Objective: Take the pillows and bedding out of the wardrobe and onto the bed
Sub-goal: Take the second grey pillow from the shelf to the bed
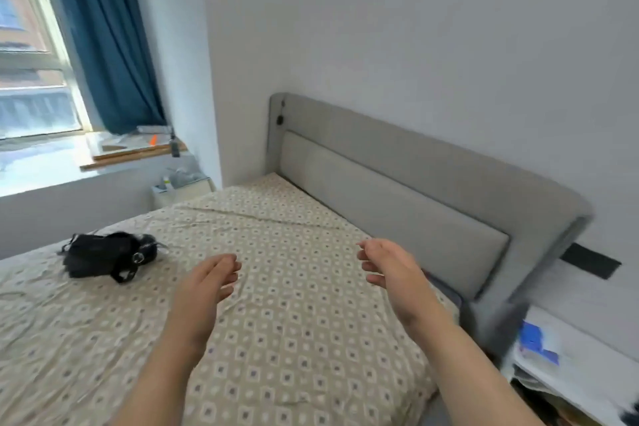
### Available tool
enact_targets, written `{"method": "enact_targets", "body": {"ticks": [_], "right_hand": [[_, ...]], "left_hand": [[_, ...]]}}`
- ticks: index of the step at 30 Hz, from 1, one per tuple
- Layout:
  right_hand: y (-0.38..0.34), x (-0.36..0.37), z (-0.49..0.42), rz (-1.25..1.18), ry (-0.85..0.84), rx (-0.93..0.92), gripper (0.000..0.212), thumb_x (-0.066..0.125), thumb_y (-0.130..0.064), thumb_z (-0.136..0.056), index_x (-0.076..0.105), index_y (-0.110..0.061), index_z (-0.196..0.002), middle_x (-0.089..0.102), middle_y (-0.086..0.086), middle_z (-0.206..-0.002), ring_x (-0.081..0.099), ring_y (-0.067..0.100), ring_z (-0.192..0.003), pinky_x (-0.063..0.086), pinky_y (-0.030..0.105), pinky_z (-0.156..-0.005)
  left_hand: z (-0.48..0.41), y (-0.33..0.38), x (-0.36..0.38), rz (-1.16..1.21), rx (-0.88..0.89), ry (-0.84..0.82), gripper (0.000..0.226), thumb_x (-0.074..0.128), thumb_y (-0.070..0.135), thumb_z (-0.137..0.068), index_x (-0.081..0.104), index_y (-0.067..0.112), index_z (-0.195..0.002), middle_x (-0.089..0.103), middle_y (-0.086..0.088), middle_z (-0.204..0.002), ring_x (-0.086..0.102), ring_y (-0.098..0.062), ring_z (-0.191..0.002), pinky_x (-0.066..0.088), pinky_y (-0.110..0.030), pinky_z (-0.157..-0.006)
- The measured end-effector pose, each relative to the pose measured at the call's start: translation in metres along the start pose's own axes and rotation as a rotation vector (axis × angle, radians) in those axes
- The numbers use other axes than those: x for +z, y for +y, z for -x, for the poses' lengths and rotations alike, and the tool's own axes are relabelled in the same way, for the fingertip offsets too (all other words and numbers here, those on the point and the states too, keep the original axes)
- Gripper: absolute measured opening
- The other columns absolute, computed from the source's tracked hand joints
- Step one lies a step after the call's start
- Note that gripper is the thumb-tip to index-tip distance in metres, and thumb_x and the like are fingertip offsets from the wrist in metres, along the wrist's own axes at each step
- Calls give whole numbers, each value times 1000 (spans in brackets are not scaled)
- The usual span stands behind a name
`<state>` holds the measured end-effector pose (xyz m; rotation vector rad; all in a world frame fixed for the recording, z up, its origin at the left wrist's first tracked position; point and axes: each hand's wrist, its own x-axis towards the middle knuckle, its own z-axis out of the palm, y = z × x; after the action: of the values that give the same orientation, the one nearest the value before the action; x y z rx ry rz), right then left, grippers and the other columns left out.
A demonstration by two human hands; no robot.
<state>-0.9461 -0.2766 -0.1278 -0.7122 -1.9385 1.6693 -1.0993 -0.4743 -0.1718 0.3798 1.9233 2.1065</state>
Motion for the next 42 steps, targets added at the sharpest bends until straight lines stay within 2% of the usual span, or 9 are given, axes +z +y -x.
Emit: {"method": "enact_targets", "body": {"ticks": [4,8,16,20,29,32,34,38,42], "right_hand": [[-38,-126,29,-9,227,-103,32,52,-42,-82,62,-12,-85,58,0,-87,51,15,-83,41,34,-81],[-57,-253,80,1,499,-198,18,52,-42,-83,62,-28,-88,63,-3,-96,56,15,-95,43,34,-90],[-82,-423,205,152,937,-255,32,47,-50,-78,64,-32,-97,65,-7,-106,58,18,-108,46,39,-99],[-88,-485,266,178,1191,-254,17,49,-33,-97,65,-27,-95,64,-2,-107,58,18,-108,45,38,-100],[-88,-534,353,299,1780,-118,14,49,-25,-97,62,-26,-92,63,0,-98,57,20,-100,45,40,-96],[-94,-526,382,382,1932,-37,14,48,-30,-97,62,-31,-96,64,-5,-105,58,14,-102,46,37,-96],[-100,-518,404,423,2026,12,14,47,-32,-97,60,-36,-97,64,-8,-106,58,10,-105,47,32,-95],[-112,-499,459,519,2187,106,12,47,-31,-97,56,-39,-99,61,-13,-110,56,3,-108,45,31,-99],[-115,-494,518,548,2366,161,20,52,-50,-84,61,-38,-97,64,-14,-108,58,9,-111,45,41,-102]], "left_hand": [[17,57,128,33,164,-269,26,56,40,-76,66,25,-94,67,-2,-105,60,-20,-105,45,-40,-94],[62,95,252,71,259,-526,53,55,57,-60,65,24,-99,67,-3,-111,60,-16,-107,45,-39,-96],[159,127,457,287,335,-935,54,56,54,-59,67,21,-99,69,-3,-107,61,-19,-108,45,-39,-95],[205,131,552,358,276,-1179,55,58,53,-58,69,19,-99,73,-1,-104,63,-19,-108,46,-41,-94],[306,132,715,515,141,-1726,30,61,39,-79,73,16,-94,73,-5,-103,64,-24,-109,50,-45,-91],[351,136,744,575,138,-1929,66,74,71,-44,76,25,-92,73,-3,-104,67,-16,-102,56,-36,-84],[388,140,755,598,136,-2038,72,73,74,-38,76,26,-92,73,-2,-104,67,-14,-102,55,-32,-84],[476,151,759,642,100,-2230,37,63,45,-68,74,20,-93,73,0,-105,64,-16,-108,49,-40,-94],[566,167,759,667,99,-2342,46,59,48,-64,69,20,-99,72,-1,-104,62,-14,-109,45,-39,-98]]}}
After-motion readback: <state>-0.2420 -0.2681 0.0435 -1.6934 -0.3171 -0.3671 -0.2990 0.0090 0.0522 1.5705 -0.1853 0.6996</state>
